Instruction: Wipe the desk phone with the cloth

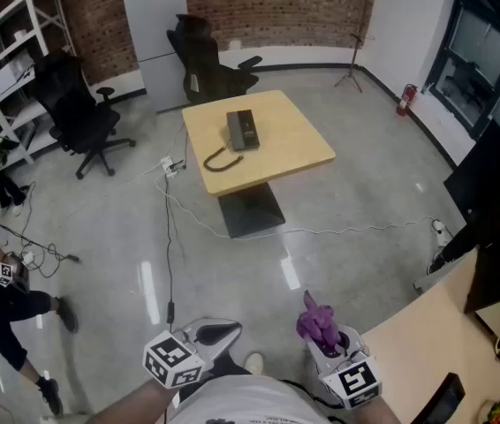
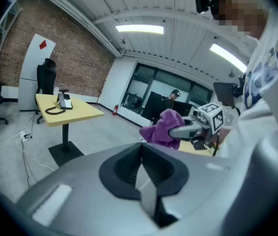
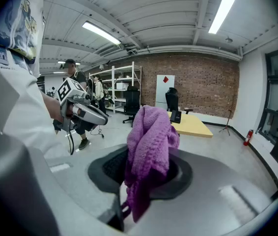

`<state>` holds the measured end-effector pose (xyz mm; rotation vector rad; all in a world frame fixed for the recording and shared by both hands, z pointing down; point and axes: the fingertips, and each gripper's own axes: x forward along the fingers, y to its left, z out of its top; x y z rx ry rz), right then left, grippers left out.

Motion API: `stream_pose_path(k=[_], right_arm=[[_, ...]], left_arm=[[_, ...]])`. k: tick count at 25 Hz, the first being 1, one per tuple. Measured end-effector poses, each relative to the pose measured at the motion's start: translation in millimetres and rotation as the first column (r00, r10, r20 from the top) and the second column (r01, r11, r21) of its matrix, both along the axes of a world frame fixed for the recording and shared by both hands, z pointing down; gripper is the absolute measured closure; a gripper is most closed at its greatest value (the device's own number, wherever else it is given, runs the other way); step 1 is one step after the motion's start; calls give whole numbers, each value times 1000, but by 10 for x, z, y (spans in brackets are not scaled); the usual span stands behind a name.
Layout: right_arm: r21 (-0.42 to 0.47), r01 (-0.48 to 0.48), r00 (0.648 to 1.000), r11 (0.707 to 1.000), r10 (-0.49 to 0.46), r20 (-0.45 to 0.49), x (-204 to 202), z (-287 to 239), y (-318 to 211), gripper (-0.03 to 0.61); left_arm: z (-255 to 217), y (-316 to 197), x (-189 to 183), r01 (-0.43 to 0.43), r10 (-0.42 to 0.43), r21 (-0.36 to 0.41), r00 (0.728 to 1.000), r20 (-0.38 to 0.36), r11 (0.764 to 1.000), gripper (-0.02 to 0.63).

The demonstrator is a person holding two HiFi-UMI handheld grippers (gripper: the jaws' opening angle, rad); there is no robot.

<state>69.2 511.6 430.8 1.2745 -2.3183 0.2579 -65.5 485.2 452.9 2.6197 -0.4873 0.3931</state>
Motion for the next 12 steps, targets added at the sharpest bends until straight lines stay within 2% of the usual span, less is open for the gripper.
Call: stream_pose_path(k=[12], right_arm=[[-2,11,1000,1000,-11,13,22,-5,-94,474]], left_arm=[[-19,-138,30,9,-9,-2,1000,8,1000,609]])
